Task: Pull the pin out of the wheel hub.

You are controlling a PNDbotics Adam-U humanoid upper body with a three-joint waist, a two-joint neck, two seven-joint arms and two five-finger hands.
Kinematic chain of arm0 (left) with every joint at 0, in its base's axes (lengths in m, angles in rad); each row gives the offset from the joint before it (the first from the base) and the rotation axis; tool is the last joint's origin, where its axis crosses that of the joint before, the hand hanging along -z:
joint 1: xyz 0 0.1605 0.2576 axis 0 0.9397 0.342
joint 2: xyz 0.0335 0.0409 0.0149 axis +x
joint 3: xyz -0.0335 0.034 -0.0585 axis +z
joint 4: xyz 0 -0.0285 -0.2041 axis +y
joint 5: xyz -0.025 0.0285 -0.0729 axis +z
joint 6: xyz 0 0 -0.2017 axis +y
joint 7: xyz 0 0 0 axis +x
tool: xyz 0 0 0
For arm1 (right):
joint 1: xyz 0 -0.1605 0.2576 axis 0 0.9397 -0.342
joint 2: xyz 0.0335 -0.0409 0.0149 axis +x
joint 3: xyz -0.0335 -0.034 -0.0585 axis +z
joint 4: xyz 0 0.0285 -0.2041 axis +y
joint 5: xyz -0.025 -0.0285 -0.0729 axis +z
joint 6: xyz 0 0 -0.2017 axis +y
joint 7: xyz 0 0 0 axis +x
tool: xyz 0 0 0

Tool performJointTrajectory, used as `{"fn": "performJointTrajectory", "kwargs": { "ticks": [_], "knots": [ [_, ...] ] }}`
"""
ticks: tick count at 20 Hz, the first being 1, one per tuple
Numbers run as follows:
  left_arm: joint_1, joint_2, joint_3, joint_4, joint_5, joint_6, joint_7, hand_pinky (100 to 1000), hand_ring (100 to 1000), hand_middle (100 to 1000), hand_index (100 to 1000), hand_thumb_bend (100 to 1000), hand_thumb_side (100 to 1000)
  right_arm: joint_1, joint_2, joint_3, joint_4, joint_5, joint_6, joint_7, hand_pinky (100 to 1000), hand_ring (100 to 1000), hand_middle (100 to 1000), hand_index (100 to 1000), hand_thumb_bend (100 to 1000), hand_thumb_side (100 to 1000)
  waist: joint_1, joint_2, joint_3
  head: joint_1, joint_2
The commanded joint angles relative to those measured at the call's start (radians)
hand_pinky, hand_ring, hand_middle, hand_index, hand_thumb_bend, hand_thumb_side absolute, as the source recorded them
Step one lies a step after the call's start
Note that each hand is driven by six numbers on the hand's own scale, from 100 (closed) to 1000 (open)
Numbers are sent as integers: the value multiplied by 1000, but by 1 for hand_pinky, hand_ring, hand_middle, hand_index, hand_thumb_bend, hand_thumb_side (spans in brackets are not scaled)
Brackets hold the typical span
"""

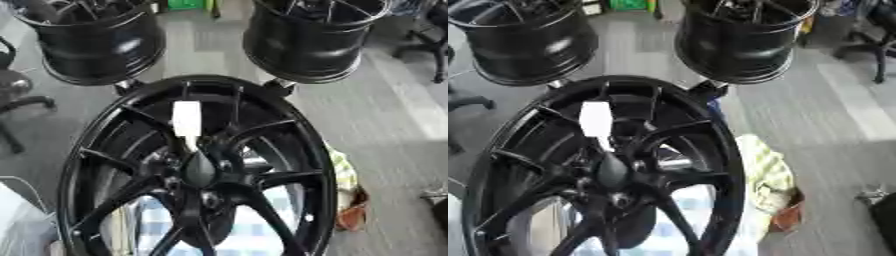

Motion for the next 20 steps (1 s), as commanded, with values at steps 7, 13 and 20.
{"fn": "performJointTrajectory", "kwargs": {
  "ticks": [7,13,20],
  "knots": [
    [-128,-42,-21,94,83,-6,-191,837,849,767,883,281,783,-17,-24,-16,8,-7,-3,-11,784,738,697,791,435,336,-1,-21,4,-31,-3],
    [-157,-64,-34,121,89,-10,-224,836,851,768,884,290,787,-18,-21,-17,14,-5,-3,-17,784,737,696,790,434,336,-1,-22,2,-33,-4],
    [-227,-125,-102,177,53,27,-232,832,855,768,897,346,789,-19,-16,-18,24,-2,-4,-22,783,735,694,788,432,336,-1,-27,3,-33,-4]
  ]
}}
